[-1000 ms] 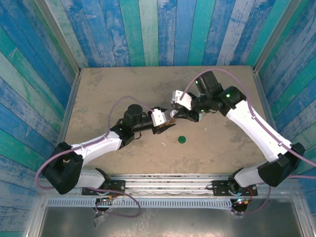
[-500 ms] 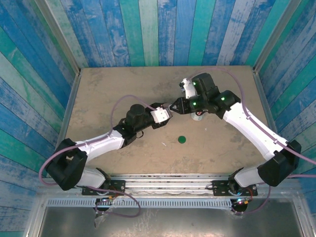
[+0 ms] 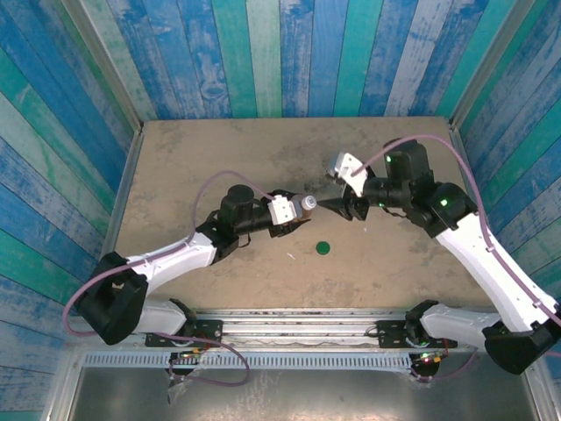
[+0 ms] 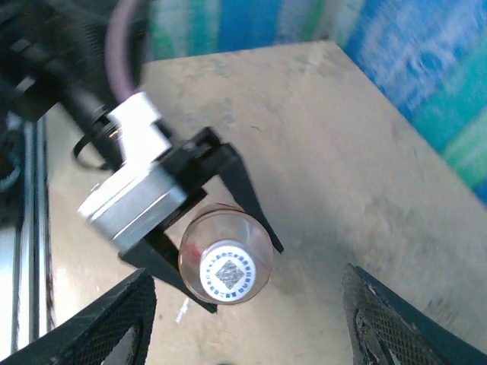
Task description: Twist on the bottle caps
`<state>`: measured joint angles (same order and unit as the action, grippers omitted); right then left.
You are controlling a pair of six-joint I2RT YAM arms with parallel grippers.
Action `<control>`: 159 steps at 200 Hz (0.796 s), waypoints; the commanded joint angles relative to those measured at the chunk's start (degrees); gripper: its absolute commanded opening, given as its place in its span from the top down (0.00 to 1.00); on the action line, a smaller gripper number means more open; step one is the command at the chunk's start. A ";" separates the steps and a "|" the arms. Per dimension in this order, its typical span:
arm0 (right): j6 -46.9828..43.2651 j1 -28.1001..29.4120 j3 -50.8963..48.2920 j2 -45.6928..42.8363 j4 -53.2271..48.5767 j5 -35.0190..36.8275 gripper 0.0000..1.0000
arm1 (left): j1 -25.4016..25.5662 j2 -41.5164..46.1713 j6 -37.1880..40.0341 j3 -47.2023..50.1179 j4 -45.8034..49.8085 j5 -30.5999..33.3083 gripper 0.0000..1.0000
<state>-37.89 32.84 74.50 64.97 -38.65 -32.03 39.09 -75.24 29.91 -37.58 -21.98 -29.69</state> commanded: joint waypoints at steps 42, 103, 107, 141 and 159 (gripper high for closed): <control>-15.37 1.09 3.03 5.04 -8.74 -3.21 0.50 | -0.41 3.00 -0.87 -2.12 3.64 -7.12 0.43; -15.11 3.98 3.64 9.77 -9.34 0.00 0.57 | -0.30 3.00 -0.73 -2.25 4.52 -7.99 0.42; -15.03 3.98 3.63 9.89 -9.40 0.04 0.58 | -0.33 2.96 -0.69 -2.23 4.57 -7.85 0.42; -14.93 3.99 3.11 10.43 -9.46 0.71 0.59 | -0.35 3.00 -0.64 -2.23 4.92 -8.17 0.42; -14.92 3.98 2.87 10.68 -9.48 1.54 0.59 | -0.33 2.95 -0.63 -2.21 4.88 -8.27 0.42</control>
<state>-52.42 36.64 76.75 75.18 -46.70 -31.68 38.98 -75.24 29.56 -38.30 -17.67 -36.69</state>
